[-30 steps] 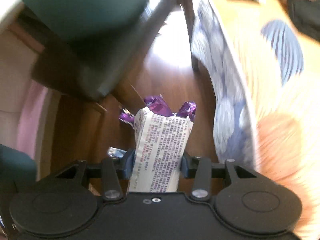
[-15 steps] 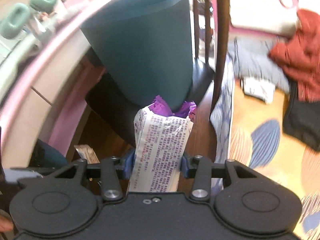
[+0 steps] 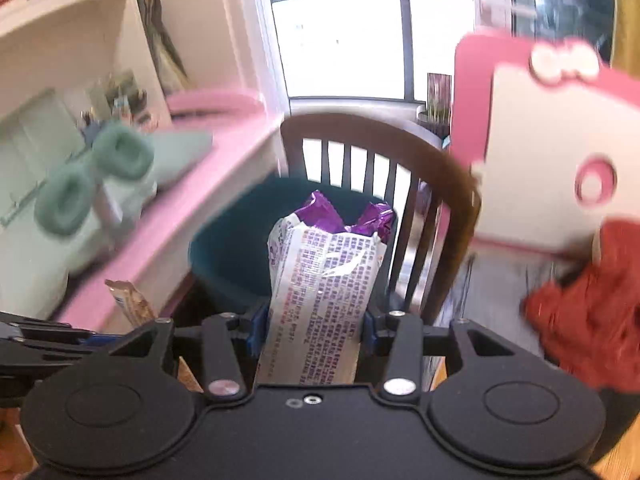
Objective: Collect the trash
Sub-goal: 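Lift brown stick in left tool while right tool lifts wrapper to wastebasket, then open both tools inside the wastebasket to drop stick and wrapper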
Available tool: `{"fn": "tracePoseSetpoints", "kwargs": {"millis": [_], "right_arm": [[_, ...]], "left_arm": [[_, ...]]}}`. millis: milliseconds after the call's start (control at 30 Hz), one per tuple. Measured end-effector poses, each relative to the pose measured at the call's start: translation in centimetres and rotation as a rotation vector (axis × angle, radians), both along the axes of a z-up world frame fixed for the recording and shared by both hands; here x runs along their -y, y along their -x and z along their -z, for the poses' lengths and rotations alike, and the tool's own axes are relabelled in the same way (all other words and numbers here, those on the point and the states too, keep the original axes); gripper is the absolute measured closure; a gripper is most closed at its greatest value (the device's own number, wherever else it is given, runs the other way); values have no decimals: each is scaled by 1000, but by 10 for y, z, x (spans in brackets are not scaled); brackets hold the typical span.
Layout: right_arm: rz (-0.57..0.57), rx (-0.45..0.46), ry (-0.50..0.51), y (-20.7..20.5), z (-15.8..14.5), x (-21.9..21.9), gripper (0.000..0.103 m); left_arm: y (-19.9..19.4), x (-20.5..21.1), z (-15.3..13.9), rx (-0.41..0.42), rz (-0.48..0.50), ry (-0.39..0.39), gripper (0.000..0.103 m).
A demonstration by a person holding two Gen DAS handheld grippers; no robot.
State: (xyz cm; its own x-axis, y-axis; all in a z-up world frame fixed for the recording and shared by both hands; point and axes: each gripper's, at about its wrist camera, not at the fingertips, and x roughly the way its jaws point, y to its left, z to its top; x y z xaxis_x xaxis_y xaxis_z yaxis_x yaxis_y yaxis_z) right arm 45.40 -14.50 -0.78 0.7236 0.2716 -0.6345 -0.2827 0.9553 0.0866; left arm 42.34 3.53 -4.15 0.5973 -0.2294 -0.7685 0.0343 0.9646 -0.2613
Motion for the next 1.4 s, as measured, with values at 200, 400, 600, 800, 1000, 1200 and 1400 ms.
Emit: {"fn": "tracePoseSetpoints", "kwargs": {"millis": [200, 400, 600, 800, 1000, 1200, 1400], "right_arm": [[24, 119, 0, -53, -23, -9, 58], [13, 124, 1, -100, -1, -18, 58], [19, 46, 3, -127, 40, -22, 58], [-13, -37, 31, -137, 70, -30, 57], [-16, -128, 56, -143, 91, -27, 55], [-30, -181, 84, -142, 101, -23, 52], [-67, -167, 107, -131, 97, -20, 45]], "left_arm": [[-56, 4, -46, 90, -4, 9, 82], [-110, 8, -41, 75, -35, 0, 82], [-131, 7, -2, -17, -71, -57, 82], [-147, 10, 28, -99, -80, -106, 82], [-158, 10, 52, -166, -70, -132, 82], [-164, 18, 73, -226, -36, -177, 82], [-161, 22, 85, -253, -32, -216, 80]]}}
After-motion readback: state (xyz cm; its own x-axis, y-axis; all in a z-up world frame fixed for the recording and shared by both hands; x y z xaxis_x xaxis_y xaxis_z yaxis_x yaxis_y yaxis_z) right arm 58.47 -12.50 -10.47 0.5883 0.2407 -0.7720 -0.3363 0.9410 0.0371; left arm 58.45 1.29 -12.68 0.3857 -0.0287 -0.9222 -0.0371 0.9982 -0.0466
